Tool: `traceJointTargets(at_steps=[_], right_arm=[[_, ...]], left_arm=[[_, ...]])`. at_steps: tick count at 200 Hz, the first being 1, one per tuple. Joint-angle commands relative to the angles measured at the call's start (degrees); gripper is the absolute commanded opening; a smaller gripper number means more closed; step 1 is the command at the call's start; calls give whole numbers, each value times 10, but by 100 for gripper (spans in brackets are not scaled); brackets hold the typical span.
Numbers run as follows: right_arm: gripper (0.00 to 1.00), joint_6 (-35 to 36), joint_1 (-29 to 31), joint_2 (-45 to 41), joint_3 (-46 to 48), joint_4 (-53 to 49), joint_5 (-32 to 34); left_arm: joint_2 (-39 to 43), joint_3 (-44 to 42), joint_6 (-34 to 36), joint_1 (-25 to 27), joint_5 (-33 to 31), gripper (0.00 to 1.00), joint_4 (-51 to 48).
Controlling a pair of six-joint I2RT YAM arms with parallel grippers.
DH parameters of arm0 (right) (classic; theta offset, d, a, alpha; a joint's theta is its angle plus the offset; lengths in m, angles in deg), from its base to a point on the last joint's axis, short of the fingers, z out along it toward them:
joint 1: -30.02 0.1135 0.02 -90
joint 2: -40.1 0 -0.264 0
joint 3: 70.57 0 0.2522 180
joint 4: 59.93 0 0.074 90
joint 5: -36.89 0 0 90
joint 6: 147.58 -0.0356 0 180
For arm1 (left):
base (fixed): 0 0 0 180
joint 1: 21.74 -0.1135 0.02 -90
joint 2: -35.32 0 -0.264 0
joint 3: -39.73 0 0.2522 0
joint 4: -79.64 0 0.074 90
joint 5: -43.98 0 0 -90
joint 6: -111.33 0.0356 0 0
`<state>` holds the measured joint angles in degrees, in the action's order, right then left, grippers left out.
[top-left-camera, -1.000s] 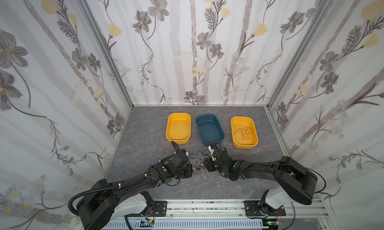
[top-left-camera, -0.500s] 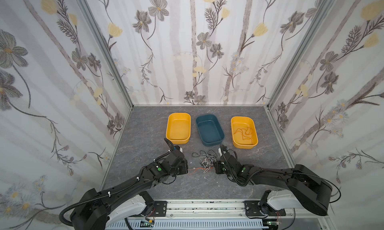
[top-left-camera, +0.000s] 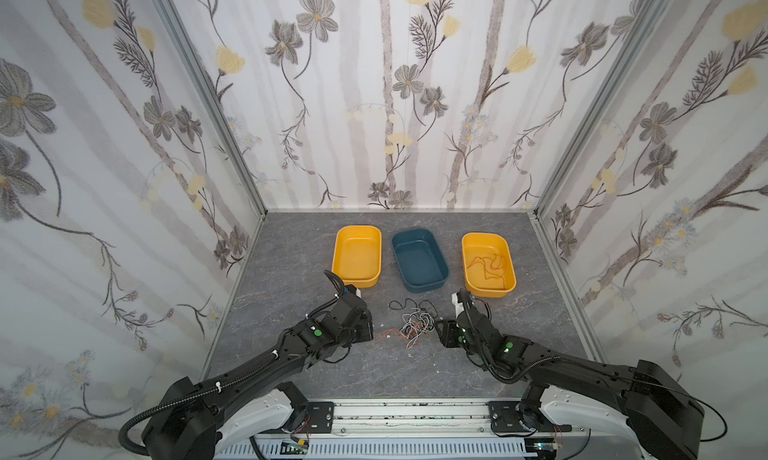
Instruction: Untangle the cables
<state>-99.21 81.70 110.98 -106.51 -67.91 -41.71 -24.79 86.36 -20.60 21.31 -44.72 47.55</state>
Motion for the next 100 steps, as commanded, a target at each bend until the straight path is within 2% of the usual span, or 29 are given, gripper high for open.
traceJointTargets(at_steps=[1,34,74,100], right_arm=[[44,47,7,-5,-20,1,-46],[43,91,36,26,-42,43,-86],[36,113,70,109,-70,111,-150],[36,111,93,169,-90,122,-146]], left_arm=[[-10,16,20,-7,-4,0,4],[-19,40,36,-9,7,1,0],[-22,57,48,-14,16,1,-6],[-26,59,50,-17,17,1,-6]])
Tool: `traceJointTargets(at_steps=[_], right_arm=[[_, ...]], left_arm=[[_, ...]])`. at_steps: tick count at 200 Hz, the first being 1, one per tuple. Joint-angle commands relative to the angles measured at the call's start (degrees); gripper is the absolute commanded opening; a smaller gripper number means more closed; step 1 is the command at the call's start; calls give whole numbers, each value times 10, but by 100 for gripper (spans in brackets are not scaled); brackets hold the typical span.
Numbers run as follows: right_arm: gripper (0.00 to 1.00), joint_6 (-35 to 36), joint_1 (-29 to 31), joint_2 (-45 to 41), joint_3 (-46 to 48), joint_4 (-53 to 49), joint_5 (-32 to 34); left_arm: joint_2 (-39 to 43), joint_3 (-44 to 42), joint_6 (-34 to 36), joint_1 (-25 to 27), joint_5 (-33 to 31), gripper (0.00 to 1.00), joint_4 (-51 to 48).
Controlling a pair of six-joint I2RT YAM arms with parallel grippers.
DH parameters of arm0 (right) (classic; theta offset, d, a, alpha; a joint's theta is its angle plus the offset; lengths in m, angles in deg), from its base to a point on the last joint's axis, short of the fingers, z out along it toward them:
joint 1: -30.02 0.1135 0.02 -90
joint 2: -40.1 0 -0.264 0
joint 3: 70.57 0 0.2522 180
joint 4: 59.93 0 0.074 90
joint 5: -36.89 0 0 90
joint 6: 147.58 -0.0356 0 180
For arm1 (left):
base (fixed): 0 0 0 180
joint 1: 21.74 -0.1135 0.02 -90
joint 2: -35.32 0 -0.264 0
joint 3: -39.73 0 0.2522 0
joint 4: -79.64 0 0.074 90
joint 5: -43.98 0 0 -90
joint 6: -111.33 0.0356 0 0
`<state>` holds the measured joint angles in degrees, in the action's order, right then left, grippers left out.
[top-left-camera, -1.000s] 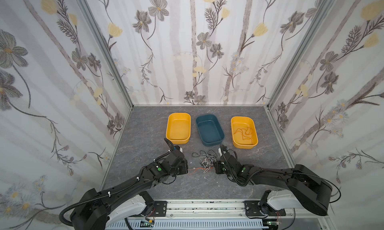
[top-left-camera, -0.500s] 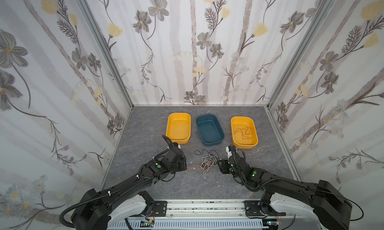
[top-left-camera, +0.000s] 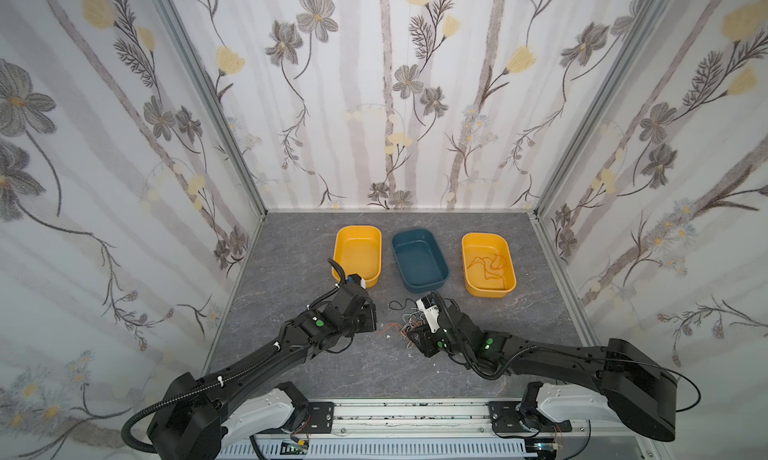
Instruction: Untangle the cables
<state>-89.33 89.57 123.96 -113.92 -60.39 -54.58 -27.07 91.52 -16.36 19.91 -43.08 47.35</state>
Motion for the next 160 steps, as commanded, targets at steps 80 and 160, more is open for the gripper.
traceJointTargets(at_steps=[80,160], right_arm=[[35,3,18,143,-55,7,78],[19,28,13,80,-49,-21,51]], left_arm=[[6,13,10,-7,15,1,-1],[7,1,5,-14,16,2,5]])
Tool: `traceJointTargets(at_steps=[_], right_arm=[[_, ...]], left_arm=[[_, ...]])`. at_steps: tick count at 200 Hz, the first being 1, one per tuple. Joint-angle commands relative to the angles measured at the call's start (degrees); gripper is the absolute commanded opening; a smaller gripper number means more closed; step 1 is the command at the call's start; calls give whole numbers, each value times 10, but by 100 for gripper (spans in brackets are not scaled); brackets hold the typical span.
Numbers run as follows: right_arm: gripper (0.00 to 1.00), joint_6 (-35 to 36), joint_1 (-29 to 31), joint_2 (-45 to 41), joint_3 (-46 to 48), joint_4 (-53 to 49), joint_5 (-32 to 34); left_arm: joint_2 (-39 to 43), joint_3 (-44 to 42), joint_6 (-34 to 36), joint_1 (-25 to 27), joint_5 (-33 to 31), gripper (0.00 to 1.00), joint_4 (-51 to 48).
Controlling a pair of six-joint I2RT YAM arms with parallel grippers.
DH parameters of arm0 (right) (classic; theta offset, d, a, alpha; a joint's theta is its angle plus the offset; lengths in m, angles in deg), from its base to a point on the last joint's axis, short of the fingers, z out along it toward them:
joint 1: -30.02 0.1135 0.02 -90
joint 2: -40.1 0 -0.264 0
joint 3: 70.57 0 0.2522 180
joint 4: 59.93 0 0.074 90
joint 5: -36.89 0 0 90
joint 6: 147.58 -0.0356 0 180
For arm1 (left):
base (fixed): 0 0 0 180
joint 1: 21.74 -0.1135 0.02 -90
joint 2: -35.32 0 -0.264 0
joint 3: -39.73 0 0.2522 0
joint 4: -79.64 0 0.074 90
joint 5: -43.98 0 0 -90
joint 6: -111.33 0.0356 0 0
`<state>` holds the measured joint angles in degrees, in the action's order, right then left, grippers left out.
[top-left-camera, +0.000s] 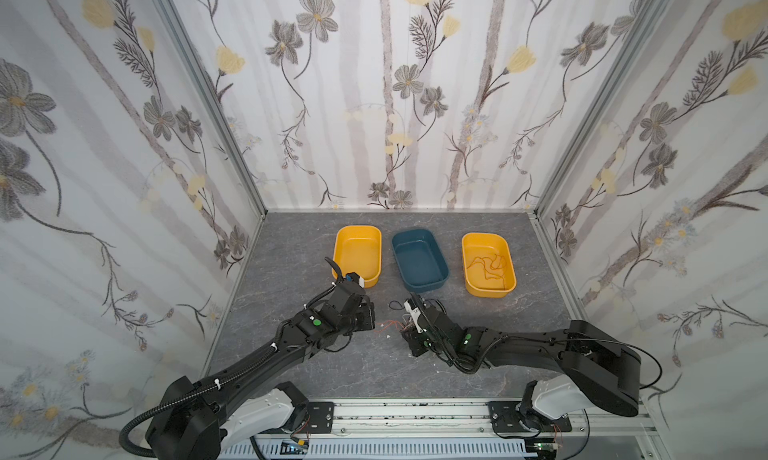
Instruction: Untangle the cables
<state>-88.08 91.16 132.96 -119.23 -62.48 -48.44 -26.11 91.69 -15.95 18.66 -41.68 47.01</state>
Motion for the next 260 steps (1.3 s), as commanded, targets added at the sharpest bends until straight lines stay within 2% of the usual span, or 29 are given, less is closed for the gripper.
traceJointTargets(at_steps=[1,22,47,66,102,137,172,192,220,260], right_arm=[[19,15,-3,-9,4,0,-12],[22,20,-11,-10,9,11,-33],[21,18,-15,13,6,20,-36],[18,14,-17,21,5,26,-42],[6,13,-18,4,9,21,-36],[3,26,-23,-50,7,-11,-26],[2,39,-37,-114,9,-44,-24],[2,45,-51,-156,8,-60,-30],[2,56,-69,-217,1,-82,-42],[2,68,-82,-292,-17,-109,-34]], left_arm=[[-3,-1,1,-1,1,2,9],[-3,2,1,-1,5,2,12],[2,3,0,-1,7,2,11],[8,2,1,-1,3,2,7],[11,-3,0,-2,1,2,7],[3,-6,2,-5,3,4,10],[0,-10,2,-7,12,23,17],[6,-14,-1,-7,16,30,23],[10,-21,-5,-9,30,35,35],[9,-30,-15,-11,39,36,47]])
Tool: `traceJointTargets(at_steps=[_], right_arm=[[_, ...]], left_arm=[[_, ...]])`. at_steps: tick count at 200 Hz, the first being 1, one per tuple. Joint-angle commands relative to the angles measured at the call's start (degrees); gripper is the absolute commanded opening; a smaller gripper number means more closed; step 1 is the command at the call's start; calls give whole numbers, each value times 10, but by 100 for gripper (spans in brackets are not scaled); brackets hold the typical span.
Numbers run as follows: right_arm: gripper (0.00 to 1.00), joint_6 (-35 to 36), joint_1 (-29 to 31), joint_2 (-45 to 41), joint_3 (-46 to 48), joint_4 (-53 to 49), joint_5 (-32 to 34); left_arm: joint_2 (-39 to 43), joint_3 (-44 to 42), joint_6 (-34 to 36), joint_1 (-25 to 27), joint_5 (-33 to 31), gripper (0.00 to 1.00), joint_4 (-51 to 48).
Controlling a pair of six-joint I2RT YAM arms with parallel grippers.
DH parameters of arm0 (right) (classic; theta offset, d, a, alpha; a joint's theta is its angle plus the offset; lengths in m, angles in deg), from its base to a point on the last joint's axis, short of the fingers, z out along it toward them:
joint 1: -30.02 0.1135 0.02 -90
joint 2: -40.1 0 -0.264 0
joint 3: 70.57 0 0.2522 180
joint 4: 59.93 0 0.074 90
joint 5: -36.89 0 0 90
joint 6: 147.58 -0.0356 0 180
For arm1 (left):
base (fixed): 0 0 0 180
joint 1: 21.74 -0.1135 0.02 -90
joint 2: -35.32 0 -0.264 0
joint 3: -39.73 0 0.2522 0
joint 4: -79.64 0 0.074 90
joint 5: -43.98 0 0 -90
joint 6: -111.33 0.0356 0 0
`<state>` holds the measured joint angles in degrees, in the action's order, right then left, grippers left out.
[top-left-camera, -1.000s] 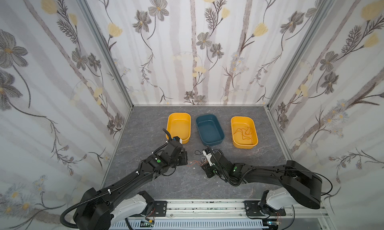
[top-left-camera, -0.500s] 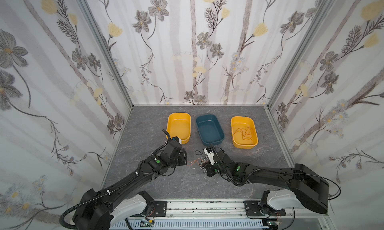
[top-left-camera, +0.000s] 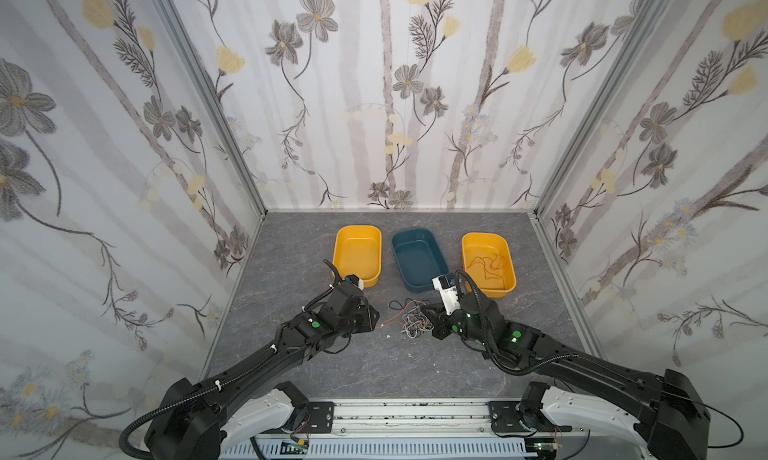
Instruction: Untangle the cables
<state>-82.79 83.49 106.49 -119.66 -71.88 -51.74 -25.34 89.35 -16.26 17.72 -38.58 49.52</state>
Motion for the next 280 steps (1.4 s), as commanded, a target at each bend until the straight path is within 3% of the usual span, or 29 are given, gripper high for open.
traceJointTargets(at_steps=[1,119,203,237,280], right_arm=[[2,16,-5,-28,-14,-16,0],[2,61,-24,-37,-172,-94,53],[2,73,-24,-56,-218,-116,36],[3,76,-24,-62,-202,-128,74],[3,72,-34,-76,-171,-137,114]], left_arm=[[1,-7,-13,-1,8,36,23],[-66,-46,-54,14,90,44,167],[-87,-41,-72,25,60,30,216],[-77,-25,-57,25,27,21,172],[-54,-20,-45,23,8,20,144]])
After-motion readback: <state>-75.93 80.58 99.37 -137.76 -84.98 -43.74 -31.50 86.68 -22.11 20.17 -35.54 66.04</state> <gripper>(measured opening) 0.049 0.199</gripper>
